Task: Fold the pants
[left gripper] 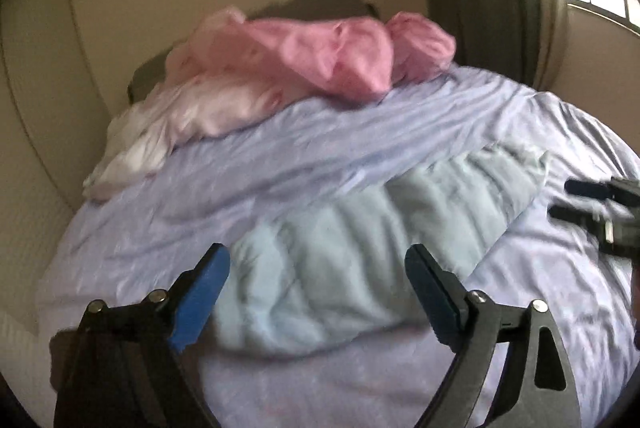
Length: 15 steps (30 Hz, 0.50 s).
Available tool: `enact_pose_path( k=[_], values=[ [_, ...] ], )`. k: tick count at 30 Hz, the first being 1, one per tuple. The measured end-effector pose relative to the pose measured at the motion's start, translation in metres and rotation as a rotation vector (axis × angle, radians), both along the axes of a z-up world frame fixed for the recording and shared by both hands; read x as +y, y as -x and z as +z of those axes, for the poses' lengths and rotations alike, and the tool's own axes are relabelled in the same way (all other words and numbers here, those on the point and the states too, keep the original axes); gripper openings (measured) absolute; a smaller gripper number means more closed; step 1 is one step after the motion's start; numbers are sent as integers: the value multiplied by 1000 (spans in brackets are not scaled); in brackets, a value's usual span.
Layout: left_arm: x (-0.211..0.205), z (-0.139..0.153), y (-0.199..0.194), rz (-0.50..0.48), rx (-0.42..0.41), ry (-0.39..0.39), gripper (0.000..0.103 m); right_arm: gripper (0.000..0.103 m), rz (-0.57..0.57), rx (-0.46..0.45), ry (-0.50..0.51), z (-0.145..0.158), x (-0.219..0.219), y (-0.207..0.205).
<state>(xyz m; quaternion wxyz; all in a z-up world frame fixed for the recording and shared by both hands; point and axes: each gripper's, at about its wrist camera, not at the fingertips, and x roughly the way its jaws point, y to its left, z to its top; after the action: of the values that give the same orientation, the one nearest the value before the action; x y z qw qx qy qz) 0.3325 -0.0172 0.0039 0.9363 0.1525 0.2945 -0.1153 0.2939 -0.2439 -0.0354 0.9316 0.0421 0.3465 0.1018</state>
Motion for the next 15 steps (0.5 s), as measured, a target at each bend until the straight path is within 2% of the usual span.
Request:
enact_pose_path(
  k=[1, 3, 4, 6, 7, 10, 12, 15],
  values=[
    [-13, -2, -3, -2, -9, -7, 78, 61, -57, -7, -24, 3, -17, -4],
    [-42, -8, -10, -19, 8, -11, 56, 61, -195, -24, -100, 4, -60, -10],
    [-55, -12, -14, -30, 25, -4, 51, 61, -275, -32, -138, 1, -82, -13],
    [-78, -16, -22, -32, 58, 24, 29, 61, -350, -27, -211, -5, -111, -19],
    [-86, -18, -26, -21, 77, 43, 24, 61, -379, -11, -260, -9, -124, -24],
    [-107, -24, -40, 1, 123, 82, 21, 61, -451, 51, -420, -27, -164, -43],
    [-119, -29, -45, 13, 120, 63, 21, 61, -503, 83, -523, -43, -186, -48],
    [-128, -37, -51, 38, 114, 19, 20, 61, -519, 111, -589, -63, -198, -61]
  ],
)
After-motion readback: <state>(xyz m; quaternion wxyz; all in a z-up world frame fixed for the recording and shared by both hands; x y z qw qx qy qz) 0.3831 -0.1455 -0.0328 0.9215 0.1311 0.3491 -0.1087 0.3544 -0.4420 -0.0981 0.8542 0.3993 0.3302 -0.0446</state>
